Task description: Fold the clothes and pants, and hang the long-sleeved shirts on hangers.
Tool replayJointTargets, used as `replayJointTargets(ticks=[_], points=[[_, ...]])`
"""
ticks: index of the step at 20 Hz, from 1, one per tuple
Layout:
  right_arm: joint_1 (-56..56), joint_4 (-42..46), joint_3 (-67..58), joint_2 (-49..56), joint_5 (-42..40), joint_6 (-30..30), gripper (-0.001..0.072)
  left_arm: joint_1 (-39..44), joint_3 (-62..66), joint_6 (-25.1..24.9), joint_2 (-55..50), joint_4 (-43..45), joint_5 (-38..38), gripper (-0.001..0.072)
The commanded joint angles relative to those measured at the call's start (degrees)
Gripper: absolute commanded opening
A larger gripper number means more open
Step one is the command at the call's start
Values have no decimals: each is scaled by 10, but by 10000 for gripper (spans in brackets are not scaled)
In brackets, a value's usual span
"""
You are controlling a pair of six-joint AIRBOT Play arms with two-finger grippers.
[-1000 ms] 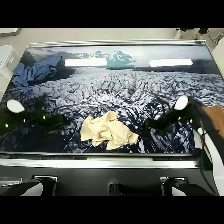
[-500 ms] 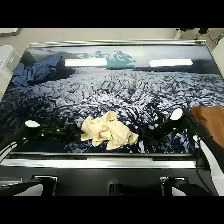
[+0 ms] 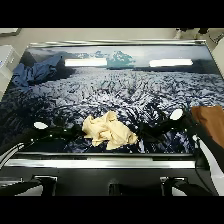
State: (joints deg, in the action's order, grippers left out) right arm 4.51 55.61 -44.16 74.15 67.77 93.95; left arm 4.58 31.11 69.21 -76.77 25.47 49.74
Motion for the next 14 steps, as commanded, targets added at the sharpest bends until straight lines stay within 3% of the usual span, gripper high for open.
replayJointTargets(ticks=[1, 6, 7, 8, 9, 11, 14], points=[[0, -23, 0, 24, -27, 3, 690, 4, 0, -3, 4, -11, 4, 21], [1, -88, 0, 82, -34, -23, 655, 4, 0, -5, 24, -11, 8, 20], [1, -104, 0, 93, -35, -23, 557, 4, 0, -5, 28, -11, 8, 20], [1, -118, 0, 102, -39, -23, 522, 4, 0, -5, 31, -11, 8, 20], [1, -133, 0, 108, -46, -23, 440, 4, 0, -5, 36, -11, 8, 21], [1, -142, -2, 107, -45, -27, 42, 3, 2, -5, 54, -11, 8, 21], [0, -74, -49, 61, -43, -59, 38, -24, 43, -34, 116, -11, 8, 19]])
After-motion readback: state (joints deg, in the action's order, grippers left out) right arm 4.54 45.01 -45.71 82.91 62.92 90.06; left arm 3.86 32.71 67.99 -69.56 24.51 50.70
